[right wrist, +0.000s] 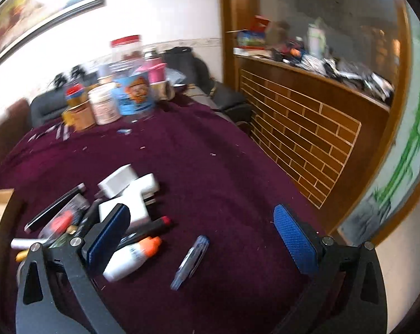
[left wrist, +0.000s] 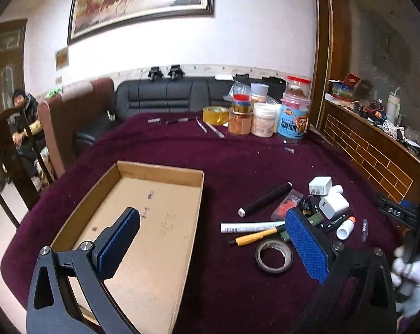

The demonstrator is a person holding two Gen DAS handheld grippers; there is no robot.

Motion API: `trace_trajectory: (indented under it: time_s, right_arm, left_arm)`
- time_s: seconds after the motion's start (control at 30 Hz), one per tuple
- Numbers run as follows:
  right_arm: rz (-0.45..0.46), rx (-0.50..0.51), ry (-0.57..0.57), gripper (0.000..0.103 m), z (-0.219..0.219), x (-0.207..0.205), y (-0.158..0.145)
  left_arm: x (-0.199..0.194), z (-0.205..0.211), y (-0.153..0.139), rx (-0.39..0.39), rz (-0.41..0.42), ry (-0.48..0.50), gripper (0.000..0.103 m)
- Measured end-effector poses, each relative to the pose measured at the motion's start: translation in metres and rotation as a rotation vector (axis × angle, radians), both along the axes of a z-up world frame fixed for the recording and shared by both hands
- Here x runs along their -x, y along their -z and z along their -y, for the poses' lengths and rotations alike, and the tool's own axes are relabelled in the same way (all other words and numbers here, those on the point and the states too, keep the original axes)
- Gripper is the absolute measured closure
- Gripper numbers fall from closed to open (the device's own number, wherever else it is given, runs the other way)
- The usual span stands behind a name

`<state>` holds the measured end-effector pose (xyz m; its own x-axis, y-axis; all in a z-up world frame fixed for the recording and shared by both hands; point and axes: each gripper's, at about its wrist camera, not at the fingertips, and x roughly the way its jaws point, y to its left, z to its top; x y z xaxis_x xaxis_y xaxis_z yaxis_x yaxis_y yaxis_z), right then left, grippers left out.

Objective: Organize rigid objects
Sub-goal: 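Move the left tool down over the black tape roll and grasp it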

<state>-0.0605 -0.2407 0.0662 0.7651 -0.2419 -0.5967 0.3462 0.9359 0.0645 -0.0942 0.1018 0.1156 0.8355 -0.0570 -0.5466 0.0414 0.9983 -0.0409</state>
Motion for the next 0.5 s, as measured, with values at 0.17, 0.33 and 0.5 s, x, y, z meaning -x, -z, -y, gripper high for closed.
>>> trace_trajectory:
  time_s: [0.17,0.33,0.5]
  right_arm:
    - [0.029,-0.124,0.039,0.0,0.023,0.005,0.016]
    - [0.051,-0.131,0.021,0.0,0.021,0.011,0.013]
    - [0.039,-0.112,-0.017,0.0,0.013,0.007,0.014]
  left_arm:
    - [0.0,0.033,0.015,-0.076,-0.066,0.125,0.001]
    - [-0.014,0.076,0.037,-0.179,-0.096,0.196,0.001]
    - [-0.032,0.085,0.062,-0.178,-0.186,0.202,0.001]
